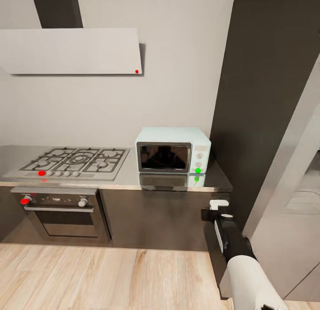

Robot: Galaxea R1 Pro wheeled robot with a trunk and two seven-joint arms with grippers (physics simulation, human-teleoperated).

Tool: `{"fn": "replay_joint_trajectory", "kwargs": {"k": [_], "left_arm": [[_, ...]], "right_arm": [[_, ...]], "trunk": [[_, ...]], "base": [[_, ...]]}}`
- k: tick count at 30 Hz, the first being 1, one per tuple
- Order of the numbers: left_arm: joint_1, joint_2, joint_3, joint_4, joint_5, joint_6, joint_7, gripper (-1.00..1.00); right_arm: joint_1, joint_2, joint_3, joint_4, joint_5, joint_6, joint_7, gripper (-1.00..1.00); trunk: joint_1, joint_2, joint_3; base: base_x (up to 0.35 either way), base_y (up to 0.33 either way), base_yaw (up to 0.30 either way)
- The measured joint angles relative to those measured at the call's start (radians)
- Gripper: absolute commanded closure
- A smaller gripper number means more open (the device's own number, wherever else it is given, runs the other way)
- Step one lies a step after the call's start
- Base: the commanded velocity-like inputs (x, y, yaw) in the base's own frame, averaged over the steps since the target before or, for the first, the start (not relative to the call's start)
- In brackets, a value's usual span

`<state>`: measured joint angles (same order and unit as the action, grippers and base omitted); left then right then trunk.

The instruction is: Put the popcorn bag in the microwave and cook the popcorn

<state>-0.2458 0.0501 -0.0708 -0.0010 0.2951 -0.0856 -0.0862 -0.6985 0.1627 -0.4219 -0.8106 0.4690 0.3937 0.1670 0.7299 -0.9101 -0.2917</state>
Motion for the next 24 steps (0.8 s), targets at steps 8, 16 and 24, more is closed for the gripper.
{"fn": "replay_joint_trajectory", "kwargs": {"k": [8, 16, 24], "left_arm": [[0.000, 0.000, 0.000, 0.000, 0.000, 0.000, 0.000, -1.00], [0.000, 0.000, 0.000, 0.000, 0.000, 0.000, 0.000, -1.00], [0.001, 0.002, 0.000, 0.001, 0.002, 0.002, 0.001, -1.00]], "right_arm": [[0.004, -0.111, -0.001, 0.785, -0.005, -0.239, -0.011, 1.00], [0.249, -0.139, 0.000, 0.842, -0.003, -0.334, -0.011, 1.00], [0.436, -0.153, 0.001, 0.842, -0.008, -0.387, -0.007, 1.00]], "trunk": [[0.000, 0.000, 0.000], [0.000, 0.000, 0.000], [0.000, 0.000, 0.000]], "base": [[-0.001, 0.000, 0.000], [0.000, 0.000, 0.000], [0.000, 0.000, 0.000]]}}
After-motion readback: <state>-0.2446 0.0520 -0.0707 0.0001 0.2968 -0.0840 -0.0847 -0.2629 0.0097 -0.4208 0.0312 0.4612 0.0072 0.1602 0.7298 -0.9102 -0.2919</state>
